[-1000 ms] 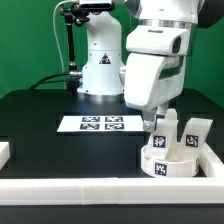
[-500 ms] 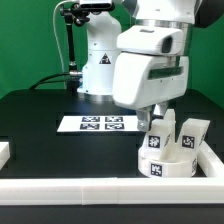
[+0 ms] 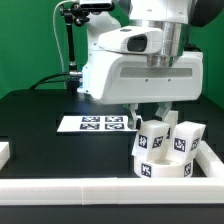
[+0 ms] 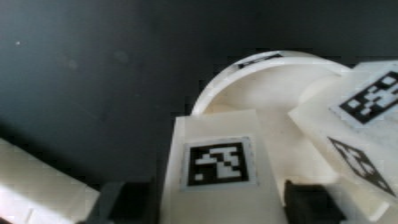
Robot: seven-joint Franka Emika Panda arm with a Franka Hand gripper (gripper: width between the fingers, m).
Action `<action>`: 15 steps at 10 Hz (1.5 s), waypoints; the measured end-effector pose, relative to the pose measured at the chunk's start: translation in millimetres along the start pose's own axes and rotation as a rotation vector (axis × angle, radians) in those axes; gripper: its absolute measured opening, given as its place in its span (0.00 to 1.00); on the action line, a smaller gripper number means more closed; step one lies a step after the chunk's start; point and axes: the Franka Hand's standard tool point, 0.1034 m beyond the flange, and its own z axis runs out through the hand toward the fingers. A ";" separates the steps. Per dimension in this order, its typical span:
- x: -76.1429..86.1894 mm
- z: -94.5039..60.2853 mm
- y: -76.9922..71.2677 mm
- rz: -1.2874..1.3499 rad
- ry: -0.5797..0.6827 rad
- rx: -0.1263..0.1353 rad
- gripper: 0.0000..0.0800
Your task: Assemble stool
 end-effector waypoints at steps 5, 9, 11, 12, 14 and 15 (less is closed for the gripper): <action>0.4 -0.1 -0.7 0.379 0.001 0.001 0.43; 1.2 0.0 -1.3 0.645 0.005 0.003 0.43; 3.3 -0.2 -5.8 0.846 0.008 0.010 0.43; 4.7 -0.3 -7.5 0.909 0.013 0.010 0.43; 7.9 -0.9 -13.8 1.098 0.019 0.014 0.43; 9.5 -1.3 -18.2 1.200 0.018 0.023 0.43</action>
Offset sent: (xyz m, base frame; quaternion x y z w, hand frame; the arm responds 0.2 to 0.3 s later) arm 0.0000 0.0000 0.0000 0.0000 0.0000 0.1938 0.9810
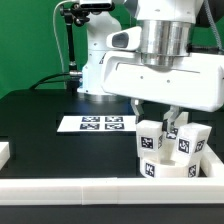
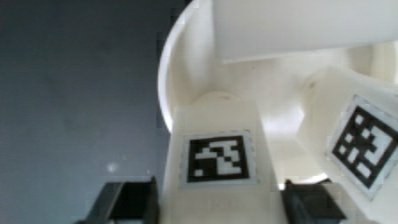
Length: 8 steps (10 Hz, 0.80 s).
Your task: Assemble stool
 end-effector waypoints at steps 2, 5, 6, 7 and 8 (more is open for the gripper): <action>-1.2 -0.3 -1.3 0.141 -0.006 0.006 0.43; -1.4 -0.8 -2.0 0.364 -0.013 0.012 0.43; -1.5 -1.0 -2.2 0.428 -0.015 0.012 0.43; -1.5 -1.0 -2.2 0.489 -0.022 0.016 0.43; -1.2 -1.3 -2.2 0.593 -0.031 0.021 0.43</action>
Offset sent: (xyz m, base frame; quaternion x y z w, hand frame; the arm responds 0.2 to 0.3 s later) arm -0.0007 0.0040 -0.0019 -0.0103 0.0029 0.1397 0.9901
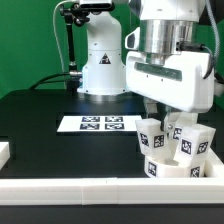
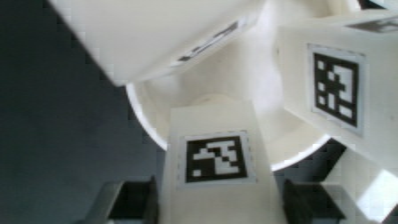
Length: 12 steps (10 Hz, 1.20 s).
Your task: Assemble stool
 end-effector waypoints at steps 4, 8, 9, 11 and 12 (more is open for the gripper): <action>0.1 0.5 0.3 0.286 -0.024 0.016 0.43; -1.1 0.5 0.0 0.565 -0.066 0.021 0.43; -1.5 0.5 -0.9 0.659 -0.085 0.025 0.43; -3.6 0.3 -3.3 0.785 -0.117 0.044 0.43; -4.4 0.1 -3.4 0.812 -0.126 0.046 0.43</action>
Offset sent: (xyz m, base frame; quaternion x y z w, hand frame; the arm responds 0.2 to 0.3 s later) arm -0.0063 0.0027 -0.0040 0.0118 -0.0021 0.2371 0.9714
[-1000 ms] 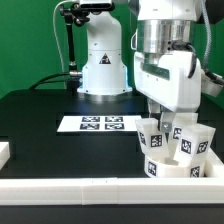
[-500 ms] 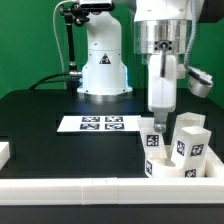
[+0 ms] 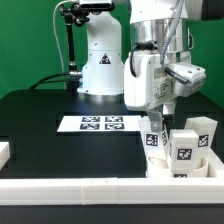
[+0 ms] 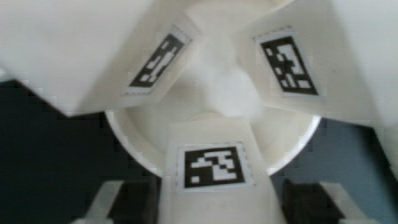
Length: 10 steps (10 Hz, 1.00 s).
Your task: Assemble stool
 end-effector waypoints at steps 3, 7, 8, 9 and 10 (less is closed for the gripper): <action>-5.2 0.7 4.7 0.023 -0.023 -0.009 0.44; -14.3 -23.3 -2.1 -0.055 -0.060 0.005 0.80; -17.1 -30.6 -4.7 -0.064 -0.072 0.013 0.81; -16.1 -27.8 -3.9 -0.065 -0.067 0.011 0.81; -15.7 -26.7 -3.5 -0.065 -0.065 0.010 0.81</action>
Offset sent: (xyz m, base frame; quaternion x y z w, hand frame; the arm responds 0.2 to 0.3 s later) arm 0.0000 0.0000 0.0000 0.0000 0.0000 0.0000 1.0000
